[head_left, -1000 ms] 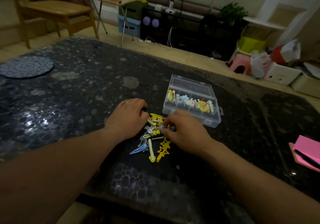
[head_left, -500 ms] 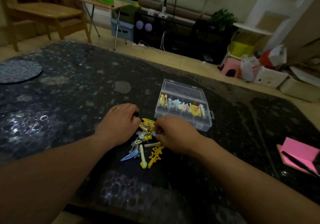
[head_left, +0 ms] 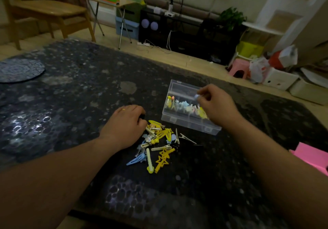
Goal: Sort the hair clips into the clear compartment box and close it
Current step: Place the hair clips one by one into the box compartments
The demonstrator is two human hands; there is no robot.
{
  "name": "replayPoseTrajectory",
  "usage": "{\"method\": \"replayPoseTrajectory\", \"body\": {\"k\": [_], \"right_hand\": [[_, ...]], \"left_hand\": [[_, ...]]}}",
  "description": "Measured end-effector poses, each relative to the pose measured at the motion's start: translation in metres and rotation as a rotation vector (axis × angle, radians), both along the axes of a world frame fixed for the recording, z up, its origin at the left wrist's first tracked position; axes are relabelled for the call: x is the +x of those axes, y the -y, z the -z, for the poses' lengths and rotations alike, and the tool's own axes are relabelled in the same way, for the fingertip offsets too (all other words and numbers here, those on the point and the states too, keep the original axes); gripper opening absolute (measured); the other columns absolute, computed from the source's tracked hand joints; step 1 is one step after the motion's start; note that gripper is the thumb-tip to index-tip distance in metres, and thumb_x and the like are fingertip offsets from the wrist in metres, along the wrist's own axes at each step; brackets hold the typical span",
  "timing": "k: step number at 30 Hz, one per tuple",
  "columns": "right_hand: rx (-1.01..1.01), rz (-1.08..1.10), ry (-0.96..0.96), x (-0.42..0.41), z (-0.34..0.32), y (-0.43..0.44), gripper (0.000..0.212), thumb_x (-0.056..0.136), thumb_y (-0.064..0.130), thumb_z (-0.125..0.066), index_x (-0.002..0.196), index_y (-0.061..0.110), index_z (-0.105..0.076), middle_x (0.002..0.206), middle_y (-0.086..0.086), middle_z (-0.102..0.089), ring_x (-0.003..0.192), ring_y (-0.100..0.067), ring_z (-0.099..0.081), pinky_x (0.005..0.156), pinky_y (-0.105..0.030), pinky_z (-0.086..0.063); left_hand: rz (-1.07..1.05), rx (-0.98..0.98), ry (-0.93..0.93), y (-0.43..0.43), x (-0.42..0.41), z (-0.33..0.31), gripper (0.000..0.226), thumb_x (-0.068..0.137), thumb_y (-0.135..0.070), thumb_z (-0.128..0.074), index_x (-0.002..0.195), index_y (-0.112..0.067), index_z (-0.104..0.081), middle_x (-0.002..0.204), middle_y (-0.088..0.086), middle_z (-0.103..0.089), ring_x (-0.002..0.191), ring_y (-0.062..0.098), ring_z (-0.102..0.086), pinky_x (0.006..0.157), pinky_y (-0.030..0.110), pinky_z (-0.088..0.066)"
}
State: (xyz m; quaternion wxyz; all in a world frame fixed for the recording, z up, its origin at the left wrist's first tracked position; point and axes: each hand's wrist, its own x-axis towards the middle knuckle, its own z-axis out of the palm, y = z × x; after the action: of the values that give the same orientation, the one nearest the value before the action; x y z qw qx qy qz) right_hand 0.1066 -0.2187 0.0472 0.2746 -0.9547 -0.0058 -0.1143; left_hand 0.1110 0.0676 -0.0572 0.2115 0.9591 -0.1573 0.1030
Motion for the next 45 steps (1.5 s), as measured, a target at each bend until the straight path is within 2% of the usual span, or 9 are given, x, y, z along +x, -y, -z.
{"method": "replayPoseTrajectory", "body": {"k": [6,10,15,21,25,31,36,41,45], "right_hand": [[-0.283,-0.022,-0.219,0.054,0.003,0.04,0.018,0.103,0.034,-0.07,0.113,0.019,-0.067,0.108,-0.003,-0.071,0.094,-0.021,-0.064,0.078,-0.035,-0.049],[-0.368,-0.135,-0.33,0.063,0.007,0.038,0.017,0.1,0.033,-0.073,0.113,0.021,-0.072,0.111,-0.003,-0.071,0.099,-0.022,-0.064,0.082,-0.033,-0.047],[-0.404,-0.168,-0.381,0.064,0.013,0.037,0.018,0.108,0.023,-0.061,0.115,0.021,-0.077,0.116,-0.001,-0.072,0.1,-0.017,-0.062,0.085,-0.032,-0.044],[-0.338,-0.109,-0.328,0.057,0.017,0.035,0.019,0.108,0.021,-0.06,0.115,0.018,-0.077,0.112,-0.001,-0.072,0.101,-0.018,-0.065,0.085,-0.033,-0.048],[-0.32,-0.099,-0.278,0.052,0.023,0.038,0.019,0.107,0.022,-0.058,0.113,0.017,-0.076,0.109,-0.001,-0.072,0.097,-0.019,-0.064,0.081,-0.034,-0.049],[-0.271,-0.064,-0.121,0.033,0.033,0.031,0.028,0.111,0.038,-0.049,0.1,0.023,-0.07,0.091,0.004,-0.066,0.084,-0.019,-0.063,0.077,-0.04,-0.052],[-0.393,-0.126,0.021,0.0,0.038,0.019,0.033,0.105,0.058,-0.048,0.121,0.035,-0.065,0.121,0.012,-0.062,0.114,-0.012,-0.055,0.102,-0.045,-0.046],[-0.544,-0.256,0.052,-0.021,0.045,0.016,0.021,0.103,0.048,-0.057,0.105,0.031,-0.069,0.109,0.009,-0.064,0.109,-0.017,-0.058,0.097,-0.041,-0.043],[-0.52,-0.213,0.042,-0.027,0.044,0.017,0.018,0.105,0.044,-0.057,0.103,0.03,-0.069,0.101,0.01,-0.064,0.102,-0.017,-0.059,0.092,-0.04,-0.042]], "left_hand": [[-0.005,-0.007,-0.007,-0.001,-0.001,-0.001,0.04,0.092,-0.038,-0.036,0.12,-0.025,-0.062,0.12,-0.005,-0.065,0.113,0.016,-0.056,0.108,0.037,-0.039],[-0.001,-0.013,-0.005,0.0,-0.001,-0.001,0.042,0.09,-0.039,-0.034,0.118,-0.025,-0.062,0.119,-0.006,-0.065,0.112,0.016,-0.057,0.108,0.037,-0.039],[0.001,-0.017,-0.004,0.0,-0.001,-0.001,0.041,0.091,-0.039,-0.035,0.118,-0.024,-0.062,0.119,-0.005,-0.065,0.112,0.016,-0.057,0.107,0.037,-0.039],[-0.001,-0.02,-0.013,0.001,-0.001,-0.003,0.032,0.095,-0.033,-0.042,0.119,-0.024,-0.062,0.118,-0.005,-0.065,0.111,0.016,-0.057,0.106,0.037,-0.04],[0.004,-0.019,-0.013,0.002,-0.001,-0.004,0.044,0.089,-0.04,-0.033,0.118,-0.025,-0.062,0.117,-0.006,-0.065,0.109,0.016,-0.058,0.105,0.039,-0.043],[-0.001,-0.011,-0.01,0.001,0.0,-0.001,0.045,0.09,-0.039,-0.034,0.121,-0.025,-0.062,0.122,-0.006,-0.065,0.114,0.015,-0.057,0.107,0.038,-0.041],[0.006,-0.004,-0.005,0.0,0.001,-0.001,0.044,0.091,-0.039,-0.035,0.121,-0.023,-0.063,0.121,-0.004,-0.066,0.112,0.017,-0.058,0.105,0.039,-0.043],[0.001,-0.001,-0.015,0.0,0.0,-0.004,0.045,0.09,-0.039,-0.034,0.119,-0.023,-0.064,0.121,-0.004,-0.066,0.111,0.018,-0.058,0.104,0.04,-0.044],[-0.007,0.002,-0.027,-0.001,-0.001,-0.004,0.046,0.089,-0.039,-0.035,0.119,-0.022,-0.064,0.122,-0.003,-0.067,0.112,0.018,-0.059,0.106,0.041,-0.044]]}}
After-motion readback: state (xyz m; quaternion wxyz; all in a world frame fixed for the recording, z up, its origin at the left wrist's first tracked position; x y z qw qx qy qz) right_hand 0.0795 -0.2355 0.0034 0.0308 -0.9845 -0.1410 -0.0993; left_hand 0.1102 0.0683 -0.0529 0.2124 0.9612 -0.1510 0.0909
